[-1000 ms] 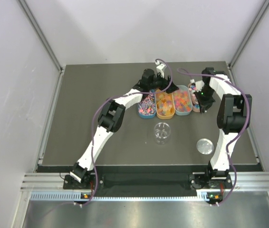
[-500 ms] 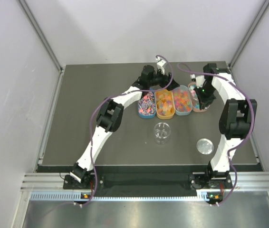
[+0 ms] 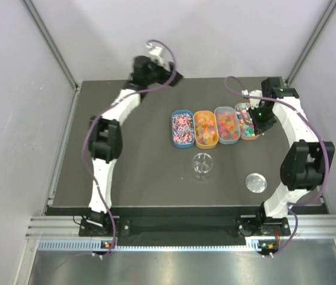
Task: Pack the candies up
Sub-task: Scoop the fake candies from the storage box.
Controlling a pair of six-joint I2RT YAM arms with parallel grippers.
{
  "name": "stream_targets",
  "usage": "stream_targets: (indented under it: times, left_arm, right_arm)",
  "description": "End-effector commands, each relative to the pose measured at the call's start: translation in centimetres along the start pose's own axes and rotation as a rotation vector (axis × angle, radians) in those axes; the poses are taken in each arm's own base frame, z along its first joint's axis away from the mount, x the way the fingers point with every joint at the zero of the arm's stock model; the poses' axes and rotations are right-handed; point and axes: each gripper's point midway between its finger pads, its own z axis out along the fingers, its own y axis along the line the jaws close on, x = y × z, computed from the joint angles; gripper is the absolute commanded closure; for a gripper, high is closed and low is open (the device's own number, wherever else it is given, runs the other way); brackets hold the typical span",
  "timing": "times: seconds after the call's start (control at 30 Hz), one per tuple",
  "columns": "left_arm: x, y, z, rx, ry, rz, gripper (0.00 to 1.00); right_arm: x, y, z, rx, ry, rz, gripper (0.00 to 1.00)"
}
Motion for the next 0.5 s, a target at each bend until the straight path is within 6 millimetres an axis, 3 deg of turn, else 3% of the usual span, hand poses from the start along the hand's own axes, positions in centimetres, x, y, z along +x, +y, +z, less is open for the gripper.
stream_targets:
  times: [0.0,0.03,0.07,0.13,0.23,0.27,0.43,0.47]
  left_arm:
    - [-4.4,1.8,-5.6,-0.076,-0.025,0.059,0.03]
    - [-4.1,2.5,-6.4,-0.097,-0.012,0.06,0.03]
    - [-2.8,2.9,-7.0,-0.11,0.019,0.056,0.03]
    - [-3.3,2.7,-8.4,-0.12,0.021,0.06,0.03]
    - [-2.4,2.3,-9.7,-0.128,0.042,0.05,0.03]
    - [-2.3,2.1,-9.9,-0.124,0.047,0.049,0.03]
    - [-1.8,1.1,-10.9,-0.107,0.06,0.048,0.03]
    - [-1.7,1.0,-11.2,-0.108,0.069,0.053,0.03]
  right_arm:
    - [-0.5,-0.9,-1.8,0.076,-0.109,-0.07,1.0]
    - [-1.1,-1.2,-2.6,0.103,-0.167,-0.082,1.0]
    - [-0.5,-0.9,-2.0,0.098,-0.164,-0.093,1.0]
    - [-0.8,-1.9,-2.2,0.124,-0.229,-0.067,1.0]
    - [-1.0,-1.2,-2.7,0.123,-0.32,-0.057,1.0]
    - [-2.0,-1.5,-3.9,0.153,-0.398,-0.061,1.0]
    - [-1.3,-1.1,-4.3,0.147,-0.384,-0.068,1.0]
    - [-1.3,-0.9,-4.8,0.136,-0.383,-0.133,1.0]
